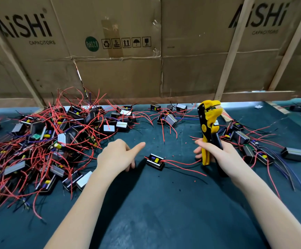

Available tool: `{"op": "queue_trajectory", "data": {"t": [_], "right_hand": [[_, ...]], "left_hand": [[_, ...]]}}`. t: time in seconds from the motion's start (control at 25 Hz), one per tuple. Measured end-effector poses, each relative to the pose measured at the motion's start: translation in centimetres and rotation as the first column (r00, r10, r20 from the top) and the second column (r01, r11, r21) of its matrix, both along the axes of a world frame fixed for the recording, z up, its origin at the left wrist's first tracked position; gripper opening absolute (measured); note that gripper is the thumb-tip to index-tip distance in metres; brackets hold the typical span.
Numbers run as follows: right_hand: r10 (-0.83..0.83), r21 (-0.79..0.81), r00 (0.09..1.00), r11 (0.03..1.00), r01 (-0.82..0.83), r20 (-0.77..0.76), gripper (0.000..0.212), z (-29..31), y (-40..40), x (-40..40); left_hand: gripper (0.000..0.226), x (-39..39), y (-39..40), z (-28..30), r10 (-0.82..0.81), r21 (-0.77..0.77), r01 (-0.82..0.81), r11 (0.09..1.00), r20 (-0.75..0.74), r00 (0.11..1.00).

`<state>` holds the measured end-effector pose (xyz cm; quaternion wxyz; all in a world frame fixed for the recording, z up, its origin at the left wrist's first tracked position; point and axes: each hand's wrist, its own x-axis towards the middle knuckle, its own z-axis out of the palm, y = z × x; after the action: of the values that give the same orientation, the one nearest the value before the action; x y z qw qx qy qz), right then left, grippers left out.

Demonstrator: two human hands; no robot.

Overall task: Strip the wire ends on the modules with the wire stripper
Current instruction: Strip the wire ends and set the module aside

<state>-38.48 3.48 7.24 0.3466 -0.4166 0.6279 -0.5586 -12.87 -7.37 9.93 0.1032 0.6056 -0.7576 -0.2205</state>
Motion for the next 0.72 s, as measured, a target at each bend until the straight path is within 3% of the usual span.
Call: {"op": "queue_trajectory", "data": {"t": [0.16,0.24,0.36,0.52,0.6,0.72], "right_hand": [[-0.004,0.0,1.0,1.0,0.004,0.005,0.023,-0.1,0.0,0.0],[-0.004,-0.003,1.0,1.0,0.004,0.01,0.023,0.0,0.0,0.0],[-0.003,-0.003,1.0,1.0,0.003,0.016,0.022,0.0,0.0,0.1],[-0.001,0.002,1.0,1.0,0.001,0.017,0.022,0.0,0.0,0.0],[0.001,0.003,1.0,1.0,-0.001,0.015,0.022,0.0,0.0,0.0],[-0.006,0.005,1.0,1.0,0.006,0.018,0.022,0.1,0.0,0.1]], "left_hand": [[0.047,-0.4,-0.6,-1.3,0.094,-0.083,-0.11,0.99,-0.177,0.98],[0.033,-0.8,-0.6,-1.7,0.06,-0.028,-0.074,0.997,-0.344,0.937],[0.017,-1.2,-0.5,-1.8,0.056,0.088,-0.005,0.996,-0.595,0.802],[0.01,-0.9,-0.4,-1.4,0.118,0.234,0.074,0.969,-0.71,0.694],[0.01,-1.1,-0.6,-1.1,0.173,0.293,0.136,0.946,-0.816,0.551],[0.019,-2.6,-1.0,-0.4,0.232,0.25,0.204,0.946,-0.967,0.105]]}}
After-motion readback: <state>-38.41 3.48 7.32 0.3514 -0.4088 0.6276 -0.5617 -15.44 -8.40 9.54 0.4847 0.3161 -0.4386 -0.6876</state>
